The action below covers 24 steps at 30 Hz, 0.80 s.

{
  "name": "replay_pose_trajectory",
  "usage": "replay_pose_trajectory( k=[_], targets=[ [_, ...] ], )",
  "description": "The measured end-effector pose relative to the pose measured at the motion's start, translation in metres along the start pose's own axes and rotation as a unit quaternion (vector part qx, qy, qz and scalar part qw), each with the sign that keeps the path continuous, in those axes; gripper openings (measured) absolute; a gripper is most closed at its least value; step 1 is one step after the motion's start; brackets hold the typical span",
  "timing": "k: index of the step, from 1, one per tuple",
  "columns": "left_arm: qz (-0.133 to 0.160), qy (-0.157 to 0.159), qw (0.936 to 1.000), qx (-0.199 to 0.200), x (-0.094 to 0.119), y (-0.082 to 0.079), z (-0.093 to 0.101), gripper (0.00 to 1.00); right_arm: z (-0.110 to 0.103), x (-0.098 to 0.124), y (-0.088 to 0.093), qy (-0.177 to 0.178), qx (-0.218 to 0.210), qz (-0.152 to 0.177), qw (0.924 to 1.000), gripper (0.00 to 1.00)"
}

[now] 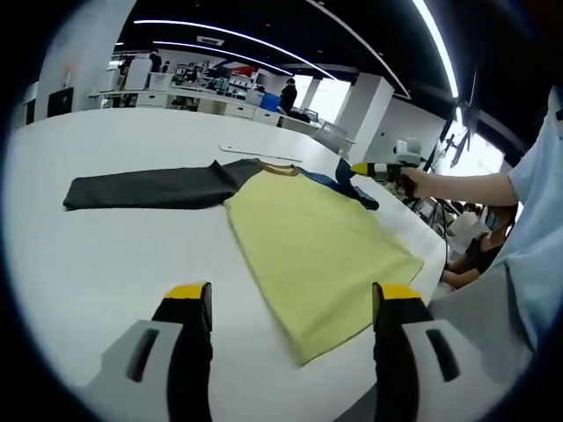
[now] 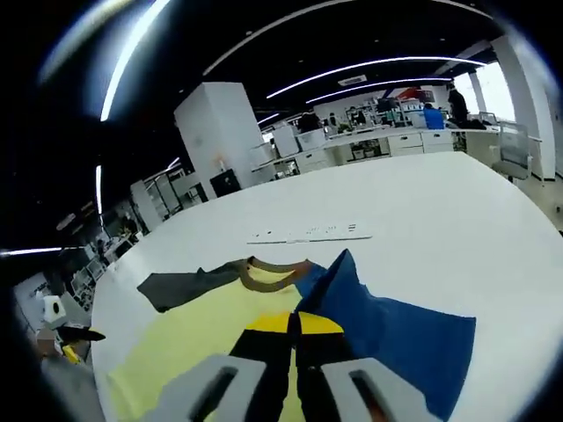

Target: Fold the garment on the visible template until the final outline fits inside the template.

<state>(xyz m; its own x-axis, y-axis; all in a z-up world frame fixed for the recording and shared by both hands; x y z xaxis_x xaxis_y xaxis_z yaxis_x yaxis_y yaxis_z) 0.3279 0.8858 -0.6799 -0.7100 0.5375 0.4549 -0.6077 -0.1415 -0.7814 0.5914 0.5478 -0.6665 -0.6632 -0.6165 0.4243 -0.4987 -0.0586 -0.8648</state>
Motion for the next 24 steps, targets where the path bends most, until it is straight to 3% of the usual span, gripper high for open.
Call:
replay_pose_trajectory(
  k=[15, 24],
  targets=[
    [0.005, -0.004, 1.0000, -0.003, -0.001, -0.002, -0.001, 0.70, -0.078, -0.063, -0.005, -0.060, -0.014, 0.008, 0.9981, 0.00],
    [0.009, -0.007, 0.9999, 0.000, 0.000, -0.003, -0.002, 0.70, -0.126, -0.090, -0.007, -0.094, 0.004, 0.003, 0.9956, 0.00]
  ],
)
Point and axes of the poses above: the point that each gripper's makers call its tool centre point, and the gripper's own axes: x roughly backward along the fingers, z roughly to its right, y roughly out of its underside, the point moved 5 cm from there along x, roughly backward along the fingers, and after that the axes turned 5 degrees about x, right-handed, at the moved point
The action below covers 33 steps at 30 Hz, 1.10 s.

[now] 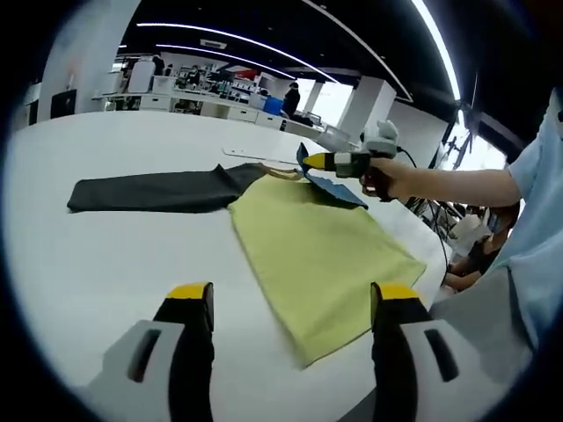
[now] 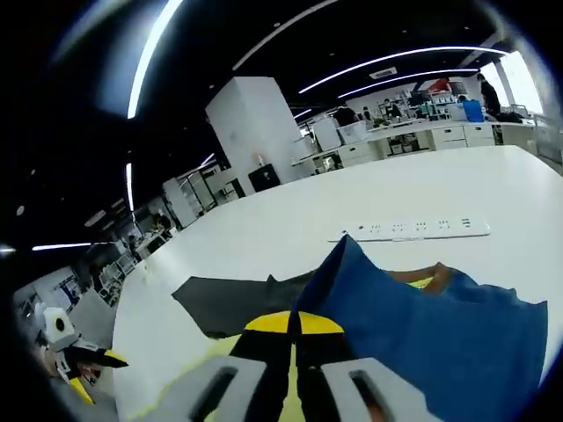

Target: Fold the garment on the visible template until the final outline fits inside the template.

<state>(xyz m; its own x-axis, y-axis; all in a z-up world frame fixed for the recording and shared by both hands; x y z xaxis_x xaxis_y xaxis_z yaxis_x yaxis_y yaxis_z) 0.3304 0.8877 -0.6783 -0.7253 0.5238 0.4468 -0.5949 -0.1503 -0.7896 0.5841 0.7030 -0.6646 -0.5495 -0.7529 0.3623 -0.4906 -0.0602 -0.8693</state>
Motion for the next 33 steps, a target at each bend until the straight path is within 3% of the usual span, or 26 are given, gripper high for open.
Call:
replay_pose_trajectory(
  k=[9, 33],
  targets=[
    [-0.005, 0.001, 1.0000, -0.005, -0.001, 0.002, 0.002, 0.69, -0.030, -0.026, 0.001, -0.024, 0.016, -0.004, 0.9996, 0.00],
    [0.005, -0.002, 1.0000, 0.000, 0.003, 0.001, -0.002, 0.69, -0.041, -0.064, 0.049, -0.033, 0.017, -0.071, 0.9968, 0.00]
  ],
)
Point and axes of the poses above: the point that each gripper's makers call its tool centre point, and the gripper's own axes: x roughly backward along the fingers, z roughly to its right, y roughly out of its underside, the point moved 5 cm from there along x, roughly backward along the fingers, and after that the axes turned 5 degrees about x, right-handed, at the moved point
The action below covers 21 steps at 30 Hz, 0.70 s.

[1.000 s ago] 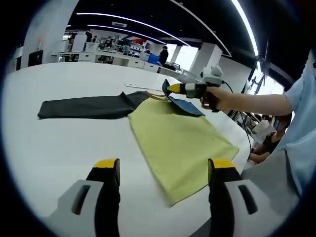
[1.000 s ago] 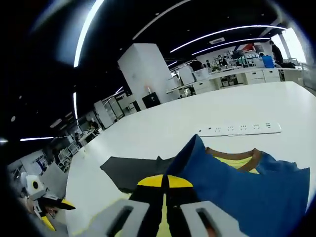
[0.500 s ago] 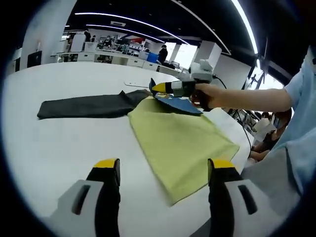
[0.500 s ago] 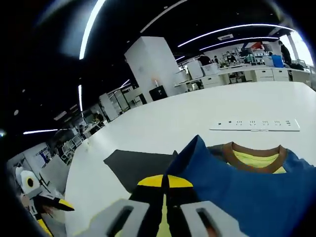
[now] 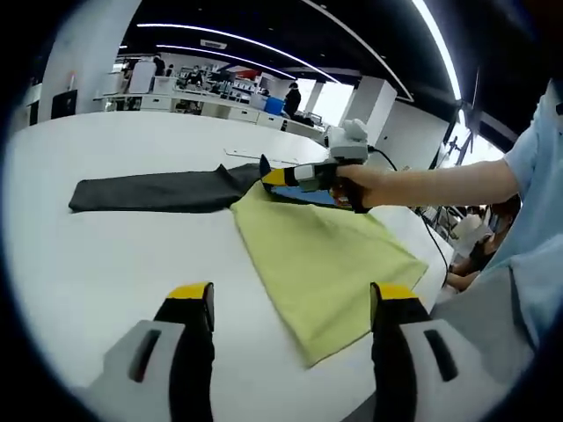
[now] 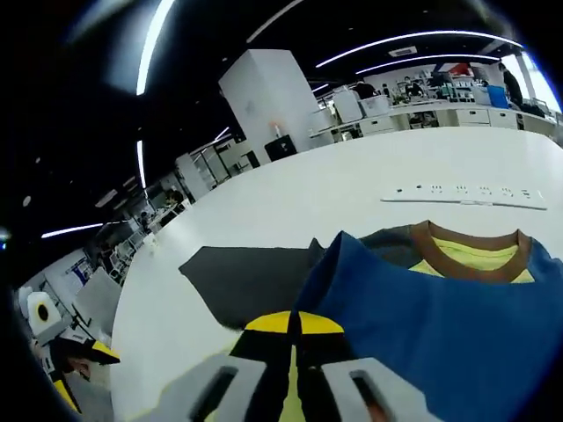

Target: Fold the garment on the visible template until the final outline fits inside the template.

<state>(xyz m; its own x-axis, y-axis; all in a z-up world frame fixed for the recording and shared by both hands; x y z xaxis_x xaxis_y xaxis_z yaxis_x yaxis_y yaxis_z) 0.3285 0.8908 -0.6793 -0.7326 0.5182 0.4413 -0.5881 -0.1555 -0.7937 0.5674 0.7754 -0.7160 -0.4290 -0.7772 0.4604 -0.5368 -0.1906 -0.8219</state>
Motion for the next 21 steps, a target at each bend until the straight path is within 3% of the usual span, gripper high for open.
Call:
replay_pose_trajectory(
  k=[15, 20, 21],
  targets=[
    [-0.001, -0.005, 1.0000, 0.006, -0.001, 0.002, -0.003, 0.69, 0.001, -0.016, 0.011, -0.005, 0.009, -0.022, 0.9997, 0.00],
    [-0.002, -0.006, 1.0000, 0.006, -0.002, 0.003, -0.004, 0.69, -0.002, -0.018, 0.009, -0.012, 0.021, -0.020, 0.9995, 0.00],
    [-0.002, -0.006, 1.0000, 0.007, -0.002, 0.003, -0.004, 0.69, -0.001, -0.017, 0.006, -0.004, 0.042, -0.010, 0.9991, 0.00]
  ],
)
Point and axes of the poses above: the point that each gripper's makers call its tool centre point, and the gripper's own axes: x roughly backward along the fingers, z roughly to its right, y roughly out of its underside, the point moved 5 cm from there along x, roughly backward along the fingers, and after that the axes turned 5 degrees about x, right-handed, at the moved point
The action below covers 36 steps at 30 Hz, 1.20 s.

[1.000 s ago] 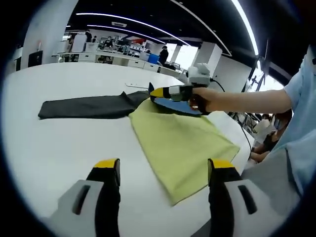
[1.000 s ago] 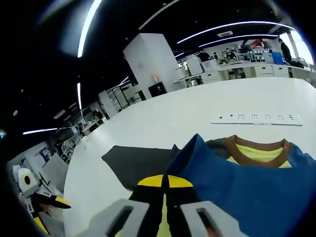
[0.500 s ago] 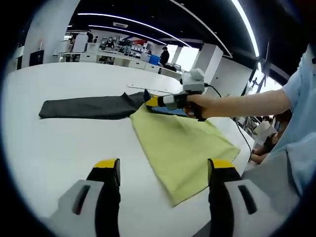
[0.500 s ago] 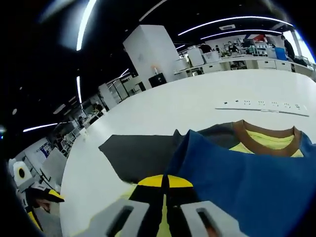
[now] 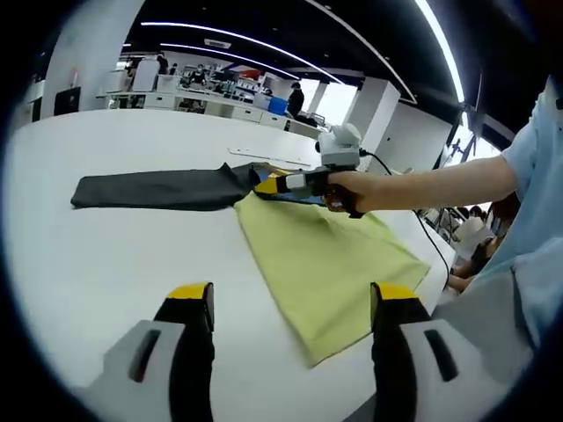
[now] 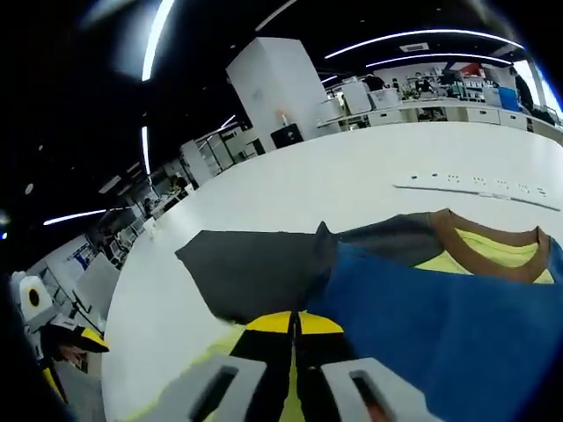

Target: Fold the garment on the visible template until the final outline fits inside the template.

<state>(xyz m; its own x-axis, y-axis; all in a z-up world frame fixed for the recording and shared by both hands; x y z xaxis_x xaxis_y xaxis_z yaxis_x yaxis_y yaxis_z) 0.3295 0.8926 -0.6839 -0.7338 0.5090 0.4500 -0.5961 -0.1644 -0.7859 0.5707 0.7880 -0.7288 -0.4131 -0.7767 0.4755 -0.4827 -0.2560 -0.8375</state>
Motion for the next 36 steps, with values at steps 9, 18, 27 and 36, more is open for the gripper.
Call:
replay_pose_trajectory(
  k=[9, 18, 27, 36],
  targets=[
    [-0.002, 0.002, 1.0000, -0.002, -0.001, 0.000, 0.001, 0.70, 0.000, 0.005, -0.007, -0.014, 0.018, 0.024, 0.9995, 0.24],
    [-0.007, 0.005, 1.0000, -0.003, -0.003, 0.001, 0.002, 0.70, 0.012, 0.014, -0.007, -0.001, 0.052, 0.034, 0.9981, 0.68],
    [-0.014, 0.003, 0.9999, -0.001, -0.004, 0.005, 0.000, 0.70, 0.018, 0.031, -0.009, 0.006, 0.059, 0.040, 0.9974, 0.96],
    [-0.030, 0.000, 0.9995, -0.001, -0.005, 0.011, 0.000, 0.70, 0.032, 0.060, -0.002, 0.015, 0.085, 0.032, 0.9958, 1.00]
  ],
)
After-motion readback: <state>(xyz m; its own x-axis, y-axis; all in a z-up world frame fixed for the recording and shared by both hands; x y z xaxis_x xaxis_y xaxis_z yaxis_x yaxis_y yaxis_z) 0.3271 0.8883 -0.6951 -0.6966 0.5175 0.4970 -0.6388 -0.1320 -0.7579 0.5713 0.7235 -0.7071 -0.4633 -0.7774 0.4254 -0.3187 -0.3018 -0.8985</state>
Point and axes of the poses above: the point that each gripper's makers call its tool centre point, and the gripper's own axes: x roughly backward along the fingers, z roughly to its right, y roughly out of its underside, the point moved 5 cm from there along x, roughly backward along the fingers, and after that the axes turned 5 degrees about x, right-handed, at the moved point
